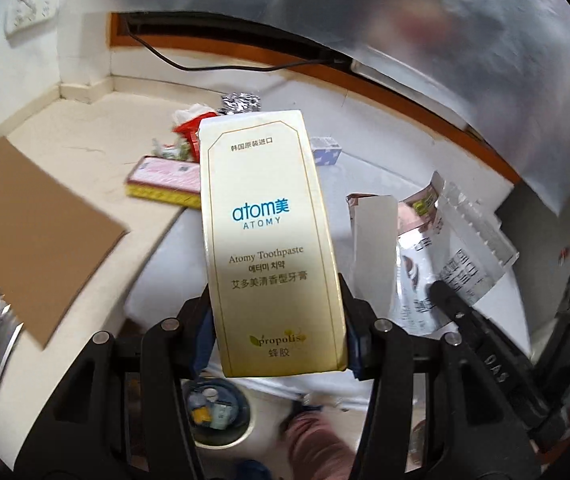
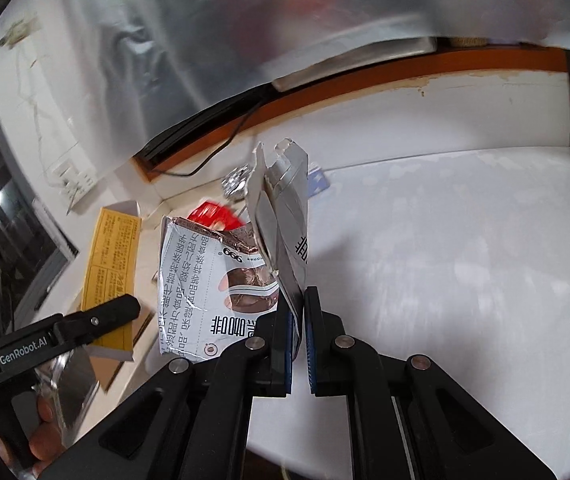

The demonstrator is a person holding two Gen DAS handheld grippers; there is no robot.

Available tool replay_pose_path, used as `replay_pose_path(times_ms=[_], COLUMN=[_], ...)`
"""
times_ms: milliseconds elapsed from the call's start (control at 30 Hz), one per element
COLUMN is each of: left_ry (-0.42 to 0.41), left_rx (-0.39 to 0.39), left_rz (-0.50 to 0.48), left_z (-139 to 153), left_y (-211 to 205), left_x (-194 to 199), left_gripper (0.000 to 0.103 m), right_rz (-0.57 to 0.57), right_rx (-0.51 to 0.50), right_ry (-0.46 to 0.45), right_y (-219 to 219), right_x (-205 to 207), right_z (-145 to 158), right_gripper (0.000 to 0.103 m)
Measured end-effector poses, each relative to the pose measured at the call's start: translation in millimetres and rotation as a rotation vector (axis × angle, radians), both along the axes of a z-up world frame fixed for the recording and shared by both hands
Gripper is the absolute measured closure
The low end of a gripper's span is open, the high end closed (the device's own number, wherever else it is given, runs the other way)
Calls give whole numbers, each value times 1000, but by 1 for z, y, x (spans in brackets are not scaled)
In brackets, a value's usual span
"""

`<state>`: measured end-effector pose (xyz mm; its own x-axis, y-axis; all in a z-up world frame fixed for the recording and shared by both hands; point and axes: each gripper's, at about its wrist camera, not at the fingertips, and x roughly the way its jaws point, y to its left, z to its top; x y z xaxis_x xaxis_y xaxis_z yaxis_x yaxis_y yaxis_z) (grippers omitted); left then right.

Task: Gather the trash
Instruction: 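Carry the toothpaste box and packet down to the floor bin and open both tools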

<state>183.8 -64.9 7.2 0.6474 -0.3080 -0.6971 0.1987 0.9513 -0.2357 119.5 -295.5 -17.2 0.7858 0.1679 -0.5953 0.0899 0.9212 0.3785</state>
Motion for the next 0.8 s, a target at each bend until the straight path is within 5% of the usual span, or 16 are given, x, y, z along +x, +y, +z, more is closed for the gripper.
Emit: replay_pose_path(times_ms=[433, 800], left_ry=[-61, 53], left_rx=[75, 151], left_rz=[-30, -41], left_z=[-56, -150], left_y=[44, 62], left_x=[-124, -156], left_gripper=[56, 55], right_rz=[81, 193], right_rx=[-215, -326], right_ry=[-63, 114], right_y=[90, 139], right_x=[-125, -174], right_z=[-2, -95], right_gripper=[98, 98])
